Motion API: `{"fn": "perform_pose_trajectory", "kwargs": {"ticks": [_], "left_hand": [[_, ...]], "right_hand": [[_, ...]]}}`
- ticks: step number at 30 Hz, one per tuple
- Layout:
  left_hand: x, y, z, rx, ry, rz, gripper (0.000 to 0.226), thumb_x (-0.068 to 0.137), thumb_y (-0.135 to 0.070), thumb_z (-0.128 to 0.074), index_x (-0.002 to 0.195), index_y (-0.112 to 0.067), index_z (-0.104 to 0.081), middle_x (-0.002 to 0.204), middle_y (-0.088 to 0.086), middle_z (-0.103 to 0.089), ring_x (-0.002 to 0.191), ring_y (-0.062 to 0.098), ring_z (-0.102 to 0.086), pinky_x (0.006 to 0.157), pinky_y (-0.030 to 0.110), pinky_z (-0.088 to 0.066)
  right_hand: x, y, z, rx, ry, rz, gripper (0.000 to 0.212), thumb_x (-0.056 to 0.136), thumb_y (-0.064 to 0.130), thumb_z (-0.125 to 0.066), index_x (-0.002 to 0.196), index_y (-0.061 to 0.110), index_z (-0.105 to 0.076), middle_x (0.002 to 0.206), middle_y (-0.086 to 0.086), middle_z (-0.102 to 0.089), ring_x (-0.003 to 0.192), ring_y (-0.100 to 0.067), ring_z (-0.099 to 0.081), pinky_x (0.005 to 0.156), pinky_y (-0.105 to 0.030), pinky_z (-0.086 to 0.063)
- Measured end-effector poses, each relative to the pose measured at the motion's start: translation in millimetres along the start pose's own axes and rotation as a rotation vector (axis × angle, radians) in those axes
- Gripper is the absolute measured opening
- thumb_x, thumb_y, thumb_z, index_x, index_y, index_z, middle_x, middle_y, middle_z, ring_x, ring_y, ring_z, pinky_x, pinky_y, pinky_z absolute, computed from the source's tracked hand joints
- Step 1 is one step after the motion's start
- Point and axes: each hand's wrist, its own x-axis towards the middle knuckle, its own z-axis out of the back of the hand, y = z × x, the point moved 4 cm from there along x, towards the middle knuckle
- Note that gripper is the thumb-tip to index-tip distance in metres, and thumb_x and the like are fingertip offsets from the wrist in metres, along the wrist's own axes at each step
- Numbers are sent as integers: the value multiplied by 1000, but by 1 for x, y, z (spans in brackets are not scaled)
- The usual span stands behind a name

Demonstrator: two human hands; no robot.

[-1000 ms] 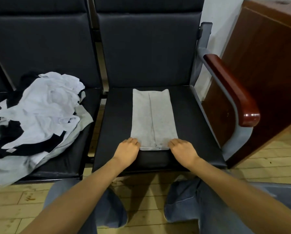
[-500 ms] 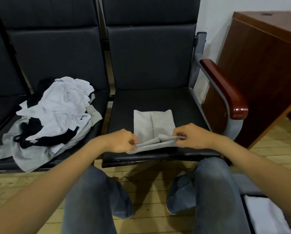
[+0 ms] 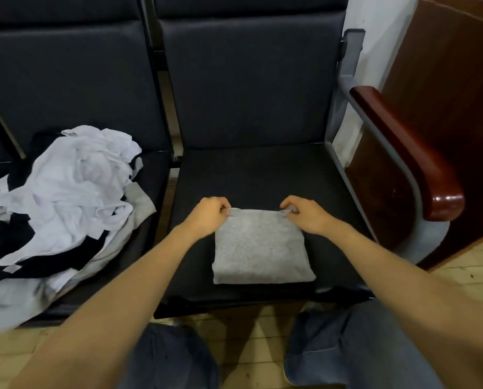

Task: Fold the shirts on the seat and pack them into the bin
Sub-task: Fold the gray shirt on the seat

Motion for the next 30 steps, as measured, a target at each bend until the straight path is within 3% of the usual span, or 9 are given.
{"fn": "perform_pose_trajectory", "kwargs": {"ticks": [3,6,9,13,19,21,24,27,30], "left_hand": [[6,18,-29,-90,-155,28,19,96,-16,-51,107,-8,-65,105,9,-63,94,22,-61,79,25,-44],[1,32,-27,-362,-307,209,35,95,-31,-55,123,-11,-53,109,3,-58,98,15,-57,83,24,-42],[-15,38,-31,-633,-233,409,48,90,-37,-61,127,-12,-42,106,-1,-58,99,19,-60,91,36,-49],[-47,28,-39,-786,6,501,36,86,-27,-69,112,-14,-49,107,2,-60,92,15,-62,70,28,-52],[-57,19,-41,-474,-185,304,24,92,-23,-58,115,-20,-50,93,-5,-58,81,7,-55,64,20,-44],[-55,20,-48,-439,-205,318,34,94,-26,-55,125,-15,-44,102,1,-58,86,11,-56,65,21,-44],[-58,16,-53,-242,-301,264,59,95,-38,-50,142,-9,-29,138,11,-39,119,25,-47,89,35,-46],[-62,-6,-51,63,-470,-63,55,98,-40,-37,139,-4,-37,143,17,-36,130,30,-38,104,43,-39],[-51,-14,-68,224,-355,-163,58,101,-42,-19,141,-5,-41,146,14,-40,137,27,-36,113,41,-24]], "right_hand": [[6,-23,-17,145,-147,-75,37,94,12,-53,131,15,-50,124,-7,-56,113,-22,-55,83,-23,-41],[2,-33,-17,288,-279,-71,53,91,17,-61,140,20,-39,124,0,-50,107,-16,-54,76,-18,-43],[-9,-36,-14,339,-340,-133,56,92,20,-61,142,19,-35,119,3,-51,96,-9,-52,65,-12,-39],[-21,-37,-14,334,-336,-180,49,90,22,-64,134,14,-43,89,9,-58,95,-12,-58,79,-25,-47],[-24,-32,-12,385,-417,-125,34,92,17,-61,124,20,-49,98,7,-57,82,0,-54,65,-11,-40],[-23,-34,-17,370,-404,-166,39,92,20,-61,129,17,-48,105,3,-57,90,-7,-56,68,-12,-38],[-25,-30,-17,218,-502,-135,46,93,22,-59,136,14,-44,125,-2,-53,106,-13,-53,85,-23,-43],[-33,-2,-23,-74,-623,155,32,95,16,-53,126,8,-55,125,-7,-56,116,-23,-51,97,-35,-45],[-33,17,-56,-344,-586,271,42,91,29,-39,115,4,-65,116,-13,-65,109,-31,-62,92,-44,-51]]}}
